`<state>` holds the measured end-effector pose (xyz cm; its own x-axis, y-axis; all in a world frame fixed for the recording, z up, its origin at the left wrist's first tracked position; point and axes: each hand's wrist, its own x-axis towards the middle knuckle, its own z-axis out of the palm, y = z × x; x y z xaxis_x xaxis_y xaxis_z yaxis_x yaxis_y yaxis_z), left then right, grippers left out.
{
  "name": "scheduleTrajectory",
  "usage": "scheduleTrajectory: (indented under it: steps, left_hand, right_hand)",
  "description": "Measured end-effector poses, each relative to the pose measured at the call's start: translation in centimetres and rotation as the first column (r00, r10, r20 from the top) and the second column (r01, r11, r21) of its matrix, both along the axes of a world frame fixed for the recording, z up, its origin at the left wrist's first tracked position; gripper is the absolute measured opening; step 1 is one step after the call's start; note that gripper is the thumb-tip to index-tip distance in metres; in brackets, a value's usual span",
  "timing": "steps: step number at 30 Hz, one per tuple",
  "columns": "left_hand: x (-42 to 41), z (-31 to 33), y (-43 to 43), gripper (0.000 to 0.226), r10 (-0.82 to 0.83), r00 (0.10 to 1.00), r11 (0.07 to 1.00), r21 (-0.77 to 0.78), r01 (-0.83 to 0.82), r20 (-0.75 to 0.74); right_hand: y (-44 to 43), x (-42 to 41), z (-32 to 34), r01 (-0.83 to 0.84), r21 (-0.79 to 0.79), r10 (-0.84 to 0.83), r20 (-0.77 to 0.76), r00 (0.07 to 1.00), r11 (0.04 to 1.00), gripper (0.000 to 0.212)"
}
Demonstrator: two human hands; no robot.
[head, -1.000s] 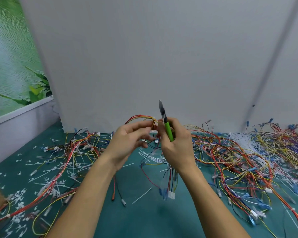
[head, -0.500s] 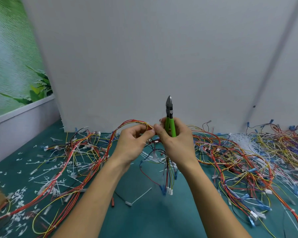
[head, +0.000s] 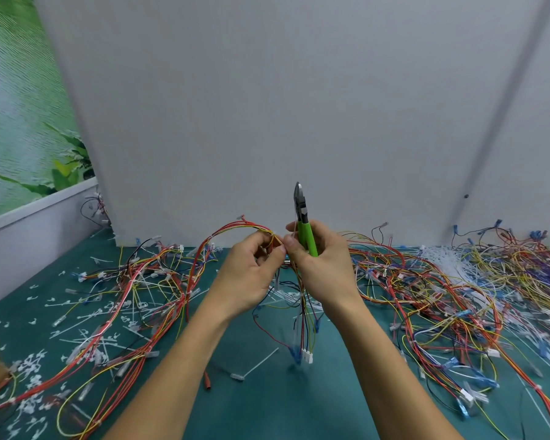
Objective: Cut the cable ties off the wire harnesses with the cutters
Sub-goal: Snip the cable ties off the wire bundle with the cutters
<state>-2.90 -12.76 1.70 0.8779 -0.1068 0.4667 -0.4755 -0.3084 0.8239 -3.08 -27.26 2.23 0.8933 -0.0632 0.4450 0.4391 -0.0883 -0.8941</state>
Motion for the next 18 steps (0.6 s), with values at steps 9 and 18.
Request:
scheduleTrajectory:
  steps: [9, 18]
  left_hand:
    - [-0.20, -0.14, -0.28, 0.014, -0.006, 0.999, 0.996, 0.090, 0.002, 0.042]
    - [-0.20, 0.43, 0.13, 0.013, -0.117, 0.991, 0.981, -0.160, 0.107, -0.058]
  right_hand:
    - [-0.19, -0.32, 0.50, -0.043, 0.078, 0.047, -0.045, 0.998, 0.996, 0.012]
    - [-0.35, -0.25, 0.91, -0.132, 0.384, 0.221, -0.199, 0.955, 0.914, 0.011]
